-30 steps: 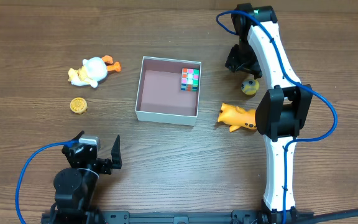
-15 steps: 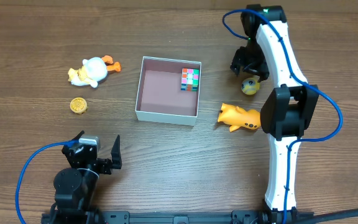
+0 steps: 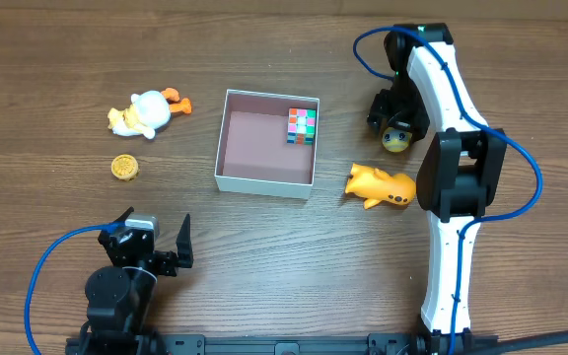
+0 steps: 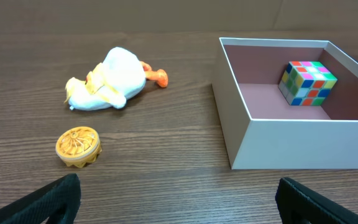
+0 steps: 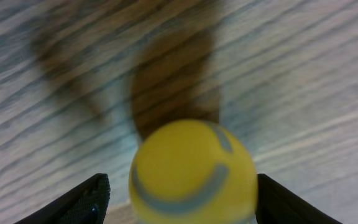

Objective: Pack container
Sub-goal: 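Close the right gripper on the yellow ball and lift it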

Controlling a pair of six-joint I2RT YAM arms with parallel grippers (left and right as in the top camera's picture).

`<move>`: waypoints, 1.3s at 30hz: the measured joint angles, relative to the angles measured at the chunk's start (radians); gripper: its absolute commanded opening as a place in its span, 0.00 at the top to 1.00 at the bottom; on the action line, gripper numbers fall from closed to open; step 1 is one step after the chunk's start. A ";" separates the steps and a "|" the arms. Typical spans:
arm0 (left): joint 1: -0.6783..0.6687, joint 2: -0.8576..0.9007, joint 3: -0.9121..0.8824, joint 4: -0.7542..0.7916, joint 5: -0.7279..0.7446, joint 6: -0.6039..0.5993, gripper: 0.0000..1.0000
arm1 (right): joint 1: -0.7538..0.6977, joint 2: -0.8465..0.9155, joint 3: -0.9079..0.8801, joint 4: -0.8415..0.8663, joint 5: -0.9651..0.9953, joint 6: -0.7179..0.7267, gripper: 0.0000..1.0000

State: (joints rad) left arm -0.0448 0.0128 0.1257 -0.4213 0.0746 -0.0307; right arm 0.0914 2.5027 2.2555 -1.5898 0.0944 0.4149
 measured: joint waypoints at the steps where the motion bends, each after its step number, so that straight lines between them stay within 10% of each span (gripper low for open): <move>1: 0.000 0.000 0.000 0.000 0.000 0.000 0.00 | 0.000 0.000 -0.012 0.005 -0.002 -0.001 0.26; 10: 0.000 0.000 0.000 0.000 0.000 0.000 0.00 | 0.001 0.000 -0.025 0.023 -0.013 -0.004 0.54; 23: 0.000 0.000 0.000 0.000 0.000 0.000 0.00 | 0.001 0.000 0.006 0.030 -0.013 -0.024 0.53; 39: 0.000 0.000 0.000 0.000 0.000 0.000 0.00 | 0.061 -0.001 0.474 -0.105 -0.096 -0.103 0.57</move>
State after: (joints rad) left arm -0.0448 0.0128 0.1257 -0.4210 0.0746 -0.0307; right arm 0.1520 2.5015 2.7296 -1.6947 -0.0013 0.3119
